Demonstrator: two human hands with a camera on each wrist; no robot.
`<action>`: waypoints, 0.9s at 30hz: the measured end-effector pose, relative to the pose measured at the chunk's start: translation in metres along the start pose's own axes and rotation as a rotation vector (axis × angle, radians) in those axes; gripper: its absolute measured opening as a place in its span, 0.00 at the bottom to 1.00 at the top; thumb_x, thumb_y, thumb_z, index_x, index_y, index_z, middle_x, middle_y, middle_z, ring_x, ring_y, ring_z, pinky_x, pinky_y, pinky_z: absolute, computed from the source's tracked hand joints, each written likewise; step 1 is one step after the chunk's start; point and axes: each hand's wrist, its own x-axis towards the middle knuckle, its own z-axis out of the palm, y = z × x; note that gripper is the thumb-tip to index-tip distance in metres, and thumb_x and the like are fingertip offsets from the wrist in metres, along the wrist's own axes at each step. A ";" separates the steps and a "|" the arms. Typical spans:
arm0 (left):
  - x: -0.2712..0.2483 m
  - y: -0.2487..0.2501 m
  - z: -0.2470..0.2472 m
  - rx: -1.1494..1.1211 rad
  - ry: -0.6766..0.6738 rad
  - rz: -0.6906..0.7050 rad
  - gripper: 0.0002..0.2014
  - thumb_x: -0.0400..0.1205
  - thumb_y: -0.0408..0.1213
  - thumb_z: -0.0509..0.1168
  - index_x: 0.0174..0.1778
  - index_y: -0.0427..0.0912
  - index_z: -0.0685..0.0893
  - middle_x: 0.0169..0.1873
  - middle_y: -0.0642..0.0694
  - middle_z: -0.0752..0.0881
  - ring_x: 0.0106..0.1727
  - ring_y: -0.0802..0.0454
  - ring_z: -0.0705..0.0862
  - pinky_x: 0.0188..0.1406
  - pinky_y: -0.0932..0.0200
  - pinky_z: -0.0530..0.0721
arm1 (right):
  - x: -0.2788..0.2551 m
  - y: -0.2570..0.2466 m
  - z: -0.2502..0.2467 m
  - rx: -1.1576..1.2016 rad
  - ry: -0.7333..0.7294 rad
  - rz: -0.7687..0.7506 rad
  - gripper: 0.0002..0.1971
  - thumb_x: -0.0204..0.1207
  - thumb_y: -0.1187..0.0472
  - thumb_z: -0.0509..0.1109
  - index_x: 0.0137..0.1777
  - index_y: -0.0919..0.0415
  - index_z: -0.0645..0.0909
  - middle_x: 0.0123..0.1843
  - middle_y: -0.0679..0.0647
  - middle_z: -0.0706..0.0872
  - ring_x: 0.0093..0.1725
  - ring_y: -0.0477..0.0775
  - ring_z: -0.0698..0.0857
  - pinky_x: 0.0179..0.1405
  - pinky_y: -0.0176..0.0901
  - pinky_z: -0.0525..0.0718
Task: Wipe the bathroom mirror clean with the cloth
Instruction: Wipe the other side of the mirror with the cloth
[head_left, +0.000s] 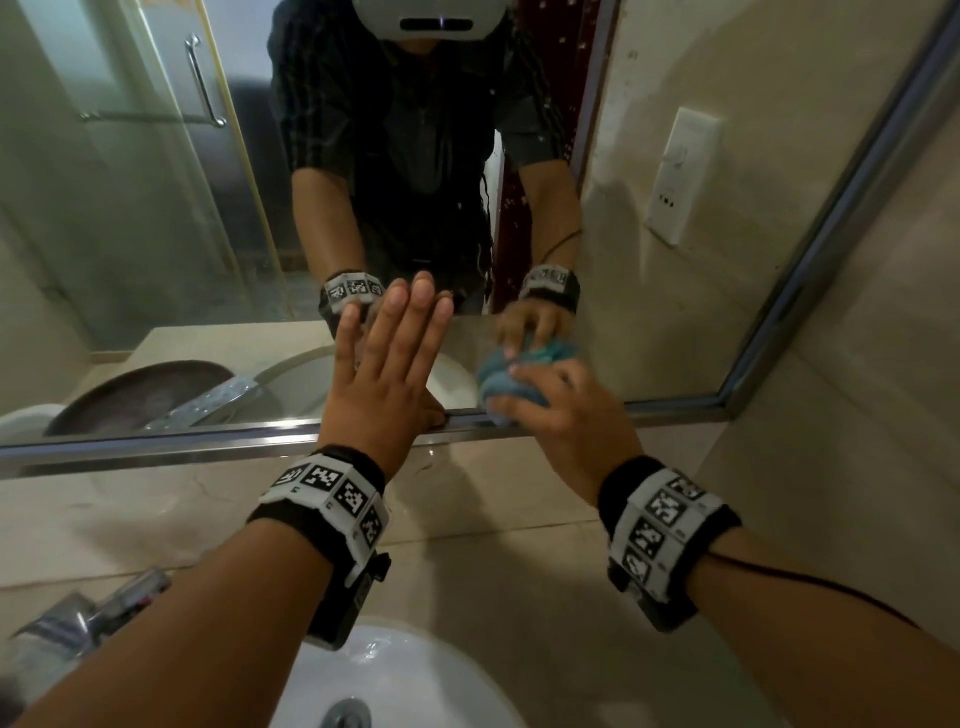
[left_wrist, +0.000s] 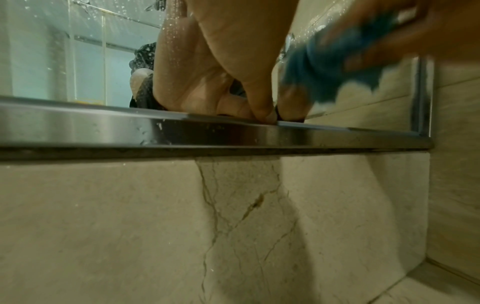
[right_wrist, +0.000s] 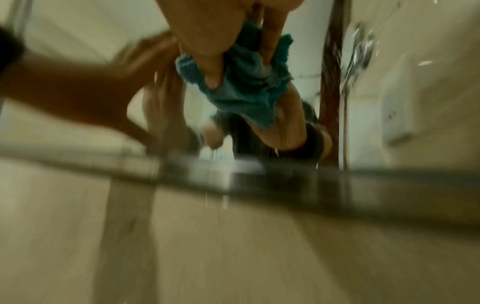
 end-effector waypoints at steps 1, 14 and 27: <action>0.000 0.000 -0.001 -0.002 -0.008 0.000 0.63 0.63 0.65 0.72 0.83 0.41 0.41 0.80 0.43 0.31 0.81 0.45 0.33 0.79 0.42 0.35 | 0.016 0.001 -0.012 -0.004 0.090 0.032 0.19 0.64 0.62 0.81 0.56 0.55 0.87 0.58 0.60 0.85 0.50 0.64 0.81 0.40 0.50 0.85; 0.000 0.000 -0.007 -0.016 -0.051 0.008 0.63 0.64 0.63 0.74 0.83 0.40 0.42 0.81 0.43 0.32 0.82 0.44 0.38 0.79 0.42 0.33 | -0.011 0.025 -0.005 0.046 0.087 0.135 0.19 0.61 0.67 0.81 0.53 0.55 0.88 0.56 0.62 0.84 0.51 0.63 0.75 0.43 0.52 0.84; 0.020 0.029 -0.033 -0.078 0.022 0.151 0.59 0.67 0.57 0.74 0.83 0.39 0.43 0.82 0.38 0.45 0.83 0.41 0.41 0.79 0.35 0.42 | -0.039 0.037 -0.001 0.105 0.017 0.231 0.17 0.62 0.65 0.82 0.51 0.53 0.88 0.53 0.60 0.84 0.51 0.61 0.77 0.39 0.51 0.86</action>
